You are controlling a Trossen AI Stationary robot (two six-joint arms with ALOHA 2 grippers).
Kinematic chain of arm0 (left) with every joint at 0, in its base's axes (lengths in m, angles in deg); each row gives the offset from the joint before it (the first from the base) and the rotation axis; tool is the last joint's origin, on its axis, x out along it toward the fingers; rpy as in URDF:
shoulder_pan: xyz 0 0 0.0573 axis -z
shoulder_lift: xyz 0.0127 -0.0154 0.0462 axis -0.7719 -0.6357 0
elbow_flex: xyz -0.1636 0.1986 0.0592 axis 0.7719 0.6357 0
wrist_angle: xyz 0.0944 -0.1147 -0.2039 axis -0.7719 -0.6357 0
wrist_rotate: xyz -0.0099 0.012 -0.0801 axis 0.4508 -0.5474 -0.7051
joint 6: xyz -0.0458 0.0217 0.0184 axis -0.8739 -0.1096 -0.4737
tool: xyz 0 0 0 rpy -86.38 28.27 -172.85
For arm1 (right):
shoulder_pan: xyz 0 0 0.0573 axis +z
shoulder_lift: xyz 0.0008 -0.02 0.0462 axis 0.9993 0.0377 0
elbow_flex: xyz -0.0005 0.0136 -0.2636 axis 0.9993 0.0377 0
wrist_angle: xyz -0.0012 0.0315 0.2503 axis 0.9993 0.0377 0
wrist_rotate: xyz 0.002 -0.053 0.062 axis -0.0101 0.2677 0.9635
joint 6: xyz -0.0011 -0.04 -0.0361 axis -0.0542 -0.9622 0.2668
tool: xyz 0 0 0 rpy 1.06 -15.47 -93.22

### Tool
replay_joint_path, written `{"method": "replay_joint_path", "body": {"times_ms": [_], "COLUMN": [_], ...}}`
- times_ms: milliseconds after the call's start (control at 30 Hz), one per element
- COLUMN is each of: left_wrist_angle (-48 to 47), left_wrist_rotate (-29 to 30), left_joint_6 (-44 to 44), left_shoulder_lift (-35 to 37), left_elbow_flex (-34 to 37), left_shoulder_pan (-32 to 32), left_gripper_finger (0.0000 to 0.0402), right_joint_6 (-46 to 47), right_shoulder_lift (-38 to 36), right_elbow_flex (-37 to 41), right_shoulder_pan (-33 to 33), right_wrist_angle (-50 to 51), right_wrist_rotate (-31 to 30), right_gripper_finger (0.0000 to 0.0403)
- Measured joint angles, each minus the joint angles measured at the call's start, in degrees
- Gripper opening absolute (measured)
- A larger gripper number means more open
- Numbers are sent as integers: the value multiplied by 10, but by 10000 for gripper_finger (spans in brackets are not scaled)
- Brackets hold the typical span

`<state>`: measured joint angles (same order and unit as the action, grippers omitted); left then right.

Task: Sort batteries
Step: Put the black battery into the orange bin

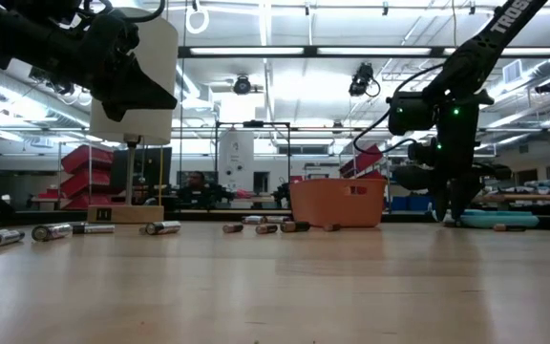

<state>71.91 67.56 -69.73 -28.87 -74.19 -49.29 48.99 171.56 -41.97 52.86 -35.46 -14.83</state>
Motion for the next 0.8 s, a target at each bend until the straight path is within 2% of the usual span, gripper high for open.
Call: {"method": "replay_joint_path", "body": {"times_ms": [200,400,500,700,800], "left_wrist_angle": [0,0,0,0,0], "left_wrist_rotate": [0,0,0,0,0], "left_joint_6": [-4,-8,-8,-8,-8], "left_shoulder_lift": [0,0,0,0,0], "left_elbow_flex": [0,0,0,0,0], "left_shoulder_pan": [0,0,0,0,0], "left_gripper_finger": [30,30,30,30,30], "right_joint_6": [-7,-8,-8,-14,-21], "right_shoulder_lift": [37,41,42,42,42], "right_elbow_flex": [-2,-2,-1,-1,-1], "right_shoulder_pan": [0,1,1,1,1], "right_wrist_angle": [-17,-22,-24,-22,-22], "right_wrist_rotate": [8,11,13,15,15], "right_gripper_finger": [110,106,88,28,28]}}
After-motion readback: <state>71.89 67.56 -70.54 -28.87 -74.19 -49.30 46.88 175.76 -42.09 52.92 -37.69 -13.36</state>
